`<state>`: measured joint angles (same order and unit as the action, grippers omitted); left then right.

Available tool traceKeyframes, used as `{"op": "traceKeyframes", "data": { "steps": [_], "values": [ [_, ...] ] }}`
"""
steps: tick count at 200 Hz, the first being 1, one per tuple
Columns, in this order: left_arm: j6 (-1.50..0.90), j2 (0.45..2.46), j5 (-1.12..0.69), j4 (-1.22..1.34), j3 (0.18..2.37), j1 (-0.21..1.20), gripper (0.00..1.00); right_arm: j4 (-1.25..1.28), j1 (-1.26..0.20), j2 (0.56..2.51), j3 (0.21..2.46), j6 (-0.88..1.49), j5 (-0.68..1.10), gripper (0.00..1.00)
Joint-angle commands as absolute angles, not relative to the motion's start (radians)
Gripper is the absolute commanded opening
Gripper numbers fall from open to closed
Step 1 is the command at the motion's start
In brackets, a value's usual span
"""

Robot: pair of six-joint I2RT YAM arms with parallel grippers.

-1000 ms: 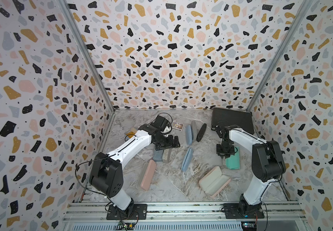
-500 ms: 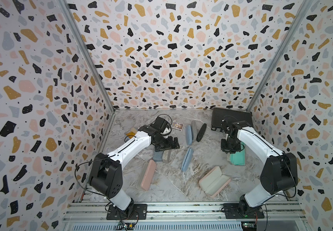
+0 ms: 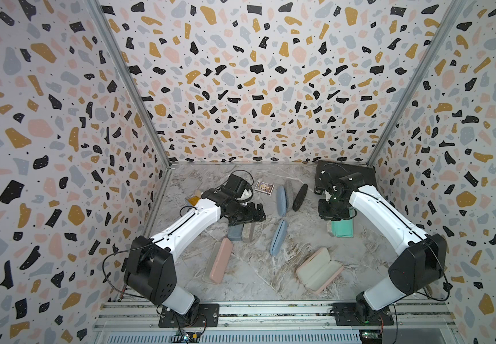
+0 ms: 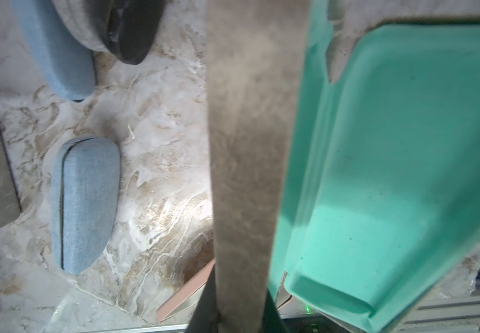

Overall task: Close the glasses case
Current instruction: Adjust the glasses case at the center of the board.

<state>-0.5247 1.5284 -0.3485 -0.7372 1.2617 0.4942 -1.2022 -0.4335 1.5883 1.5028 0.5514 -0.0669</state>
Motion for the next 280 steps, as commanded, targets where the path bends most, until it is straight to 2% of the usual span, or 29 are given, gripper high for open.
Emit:
{"op": "traceKeyframes", "data": {
  "steps": [1,90,280],
  "values": [
    [-0.547,1.482,-0.322,-0.713,1.240,0.485,0.99,-1.221,-0.478,1.617,1.538,0.591,-0.069,0.00],
    [-0.557,1.432,-0.301,-0.717,1.208,0.462,0.99,-1.156,-0.632,1.769,1.634,0.655,-0.044,0.00],
    [-0.545,1.366,-0.309,-0.732,1.161,0.410,0.99,-1.034,-0.780,2.034,1.716,0.740,0.025,0.01]
  ]
}}
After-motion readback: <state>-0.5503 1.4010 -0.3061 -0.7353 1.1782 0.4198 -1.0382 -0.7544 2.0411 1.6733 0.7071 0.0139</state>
